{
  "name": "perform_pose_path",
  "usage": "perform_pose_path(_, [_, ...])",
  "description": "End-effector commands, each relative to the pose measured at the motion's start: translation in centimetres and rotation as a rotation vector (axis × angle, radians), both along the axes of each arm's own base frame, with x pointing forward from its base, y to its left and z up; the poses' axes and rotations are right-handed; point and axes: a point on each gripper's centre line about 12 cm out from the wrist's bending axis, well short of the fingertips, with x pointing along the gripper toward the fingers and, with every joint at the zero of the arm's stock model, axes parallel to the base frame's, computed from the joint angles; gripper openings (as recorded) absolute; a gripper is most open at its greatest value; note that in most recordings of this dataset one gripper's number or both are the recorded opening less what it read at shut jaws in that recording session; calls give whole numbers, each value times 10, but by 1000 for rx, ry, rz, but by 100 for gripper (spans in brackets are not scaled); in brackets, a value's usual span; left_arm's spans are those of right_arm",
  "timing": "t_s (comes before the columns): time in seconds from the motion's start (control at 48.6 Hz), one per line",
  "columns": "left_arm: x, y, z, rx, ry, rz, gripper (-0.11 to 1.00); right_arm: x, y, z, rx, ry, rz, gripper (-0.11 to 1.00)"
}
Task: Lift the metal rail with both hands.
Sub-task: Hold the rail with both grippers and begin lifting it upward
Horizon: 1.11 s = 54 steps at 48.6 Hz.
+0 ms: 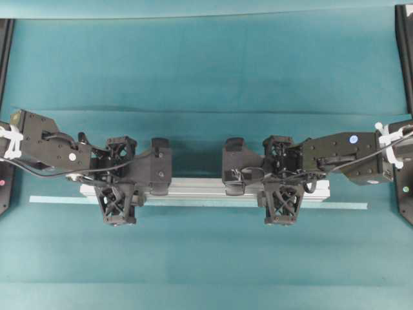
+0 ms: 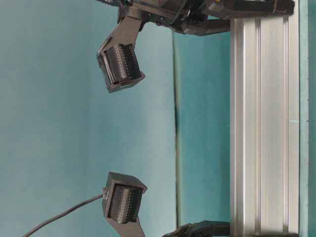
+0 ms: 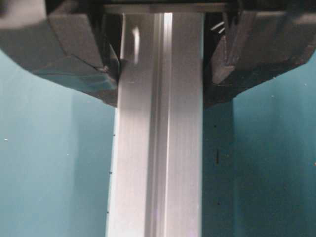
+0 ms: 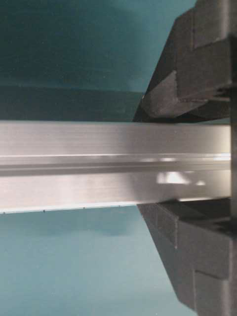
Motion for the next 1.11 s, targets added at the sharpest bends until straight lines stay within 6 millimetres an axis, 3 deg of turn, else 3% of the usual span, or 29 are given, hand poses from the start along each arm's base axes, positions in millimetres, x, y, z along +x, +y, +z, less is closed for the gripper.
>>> perform_pose_path(0.0, [5,0,14,1,-48,-2,36,5,-1,8,2,-24,-8,39])
perform_pose_path(0.391, [7,1,58,5,-88,1,36,5,-1,45,15,0,-8,38])
perform_pose_path(0.74, [3,3,99,6,-81,11,36,4,-11,99,29,-17,-32,39])
perform_pose_path(1.089, [-1,11,156,6,-124,42,36,7,-18,139,37,31,-38,38])
